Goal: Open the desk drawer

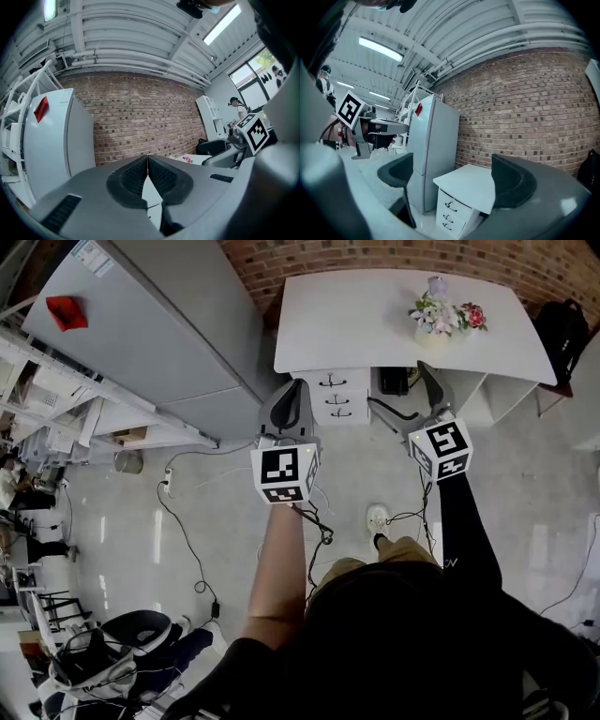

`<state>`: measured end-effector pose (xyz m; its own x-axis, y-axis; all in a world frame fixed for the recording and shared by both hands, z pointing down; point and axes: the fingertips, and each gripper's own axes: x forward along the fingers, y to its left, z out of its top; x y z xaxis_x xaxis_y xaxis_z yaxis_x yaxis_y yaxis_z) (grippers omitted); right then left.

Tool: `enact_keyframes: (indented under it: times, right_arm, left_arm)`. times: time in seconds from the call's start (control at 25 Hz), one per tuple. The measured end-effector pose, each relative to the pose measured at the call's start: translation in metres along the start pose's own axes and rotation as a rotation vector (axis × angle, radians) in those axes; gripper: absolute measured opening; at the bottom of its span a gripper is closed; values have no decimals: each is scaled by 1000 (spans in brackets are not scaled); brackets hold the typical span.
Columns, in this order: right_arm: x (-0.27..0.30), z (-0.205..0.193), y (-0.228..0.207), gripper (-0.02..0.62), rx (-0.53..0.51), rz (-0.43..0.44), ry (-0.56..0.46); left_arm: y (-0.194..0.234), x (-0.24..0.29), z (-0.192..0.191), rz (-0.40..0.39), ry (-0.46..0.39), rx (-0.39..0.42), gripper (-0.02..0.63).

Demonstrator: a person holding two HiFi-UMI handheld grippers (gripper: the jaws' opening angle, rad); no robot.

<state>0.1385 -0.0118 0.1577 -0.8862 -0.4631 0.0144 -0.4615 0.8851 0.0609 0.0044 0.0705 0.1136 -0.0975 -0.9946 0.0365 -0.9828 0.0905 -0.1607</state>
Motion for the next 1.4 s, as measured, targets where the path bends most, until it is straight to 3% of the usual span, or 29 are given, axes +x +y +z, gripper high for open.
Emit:
enact_keyframes:
  times: [0.32, 0.68, 1.2, 1.4]
  right_arm:
    - [76, -2, -44, 515, -54, 87, 2]
    - [112, -12, -50, 515, -98, 186, -4]
    - [124, -11, -48, 515, -82, 188, -84]
    - [134, 5, -44, 514, -66, 156, -160]
  left_arm:
    - [25, 74, -5, 39, -4, -17, 11]
    - [42, 102, -28, 96, 44, -49, 11]
    - [43, 110, -33, 84, 44, -29, 11]
    - [55, 109, -32, 66, 41, -16, 11]
